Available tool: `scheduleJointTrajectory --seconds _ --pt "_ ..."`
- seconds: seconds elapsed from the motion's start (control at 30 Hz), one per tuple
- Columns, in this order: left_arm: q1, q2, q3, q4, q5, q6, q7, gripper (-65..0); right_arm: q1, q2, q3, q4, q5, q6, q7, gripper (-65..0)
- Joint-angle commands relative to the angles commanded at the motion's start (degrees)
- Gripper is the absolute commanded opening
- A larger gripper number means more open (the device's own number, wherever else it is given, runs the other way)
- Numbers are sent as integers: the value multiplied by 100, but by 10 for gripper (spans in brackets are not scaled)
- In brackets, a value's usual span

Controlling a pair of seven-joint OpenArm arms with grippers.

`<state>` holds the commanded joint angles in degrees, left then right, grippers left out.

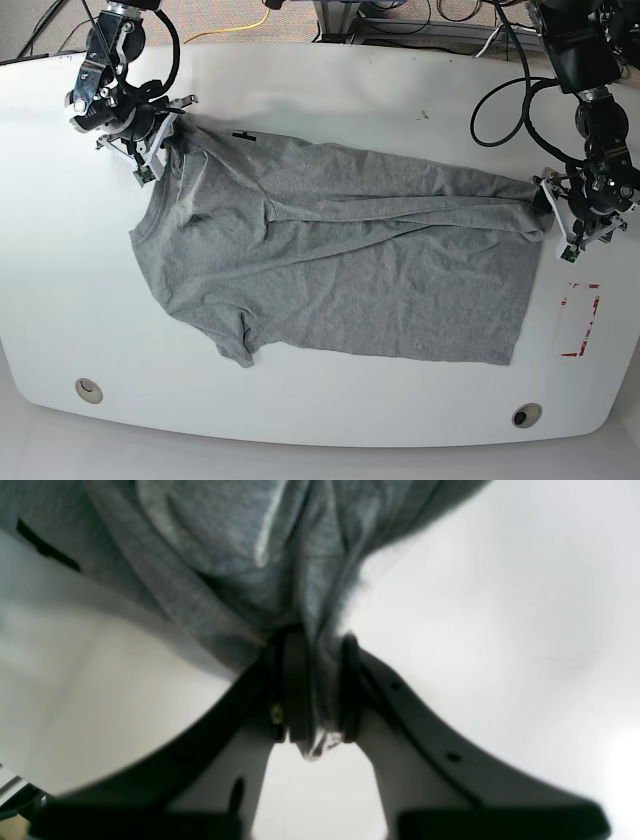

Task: Layout the t-shirt on the table in an organized manner, then fold the t-shirt properly
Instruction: 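Pull the collar edge with both grippers away from the hem to straighten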

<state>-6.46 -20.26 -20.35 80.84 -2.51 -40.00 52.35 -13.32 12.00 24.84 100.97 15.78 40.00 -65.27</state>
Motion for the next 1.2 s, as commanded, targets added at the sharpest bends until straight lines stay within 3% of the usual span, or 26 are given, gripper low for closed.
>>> scheduleJointTrajectory --seconds 0.43,0.53,0.77,0.93,1.2 --pt "35 132 325 -677 0 0 -527 -222 62 -9 0 0 0 0 -9 -566" --pt "18 132 334 -888 0 0 -554 -279 97 -9 9 0 0 0 -9 -566" --pt "44 105 343 -1099 26 0 -756 -531 114 -9 9 0 0 0 -9 -568" --pt "202 -35 343 -1055 26 0 -747 -632 114 -9 9 0 0 0 -9 -568" --pt "774 -193 316 -440 26 0 -580 -650 114 290 -18 0 0 0 -9 -568"
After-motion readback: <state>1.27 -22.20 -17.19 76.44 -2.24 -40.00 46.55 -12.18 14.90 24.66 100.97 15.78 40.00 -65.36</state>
